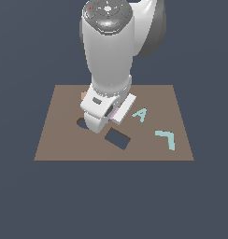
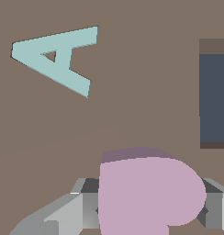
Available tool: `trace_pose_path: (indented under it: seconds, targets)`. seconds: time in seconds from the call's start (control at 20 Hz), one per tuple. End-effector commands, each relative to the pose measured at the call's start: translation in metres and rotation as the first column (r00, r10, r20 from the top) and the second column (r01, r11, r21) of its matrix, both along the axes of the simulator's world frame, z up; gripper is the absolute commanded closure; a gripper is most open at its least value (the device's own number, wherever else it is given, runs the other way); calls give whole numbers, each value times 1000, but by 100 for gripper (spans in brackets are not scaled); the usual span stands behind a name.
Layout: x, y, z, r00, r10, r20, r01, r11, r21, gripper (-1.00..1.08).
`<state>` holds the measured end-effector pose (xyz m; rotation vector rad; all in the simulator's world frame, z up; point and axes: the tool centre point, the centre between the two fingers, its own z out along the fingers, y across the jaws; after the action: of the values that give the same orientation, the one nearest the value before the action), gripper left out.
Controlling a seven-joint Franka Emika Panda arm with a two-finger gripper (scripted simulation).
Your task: Insert a designated object into the corresponding slot on a board.
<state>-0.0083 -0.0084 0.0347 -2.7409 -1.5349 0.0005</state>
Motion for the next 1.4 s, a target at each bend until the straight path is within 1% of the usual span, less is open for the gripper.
trace_pose_path:
  seconds: [0.0,0.15,0.25,0.35,0.5,0.65,0.9,1.15,1.35]
  targets:
    - [6,-4,1,996,-90,1,90,996,0,108]
    - [12,-10,1,977,-213,1,213,977,0,108]
    - [17,-15,2,953,-302,1,302,953,0,108]
    - [21,-20,2,921,-390,1,390,921,0,108]
    - [26,-29,3,856,-517,1,517,856,0,108]
    - [30,-39,3,774,-634,1,634,774,0,108]
    - [33,-56,4,609,-793,1,793,609,0,108]
    - [32,-70,5,449,-894,1,894,449,0,108]
    - [30,-79,5,338,-941,1,941,338,0,108]
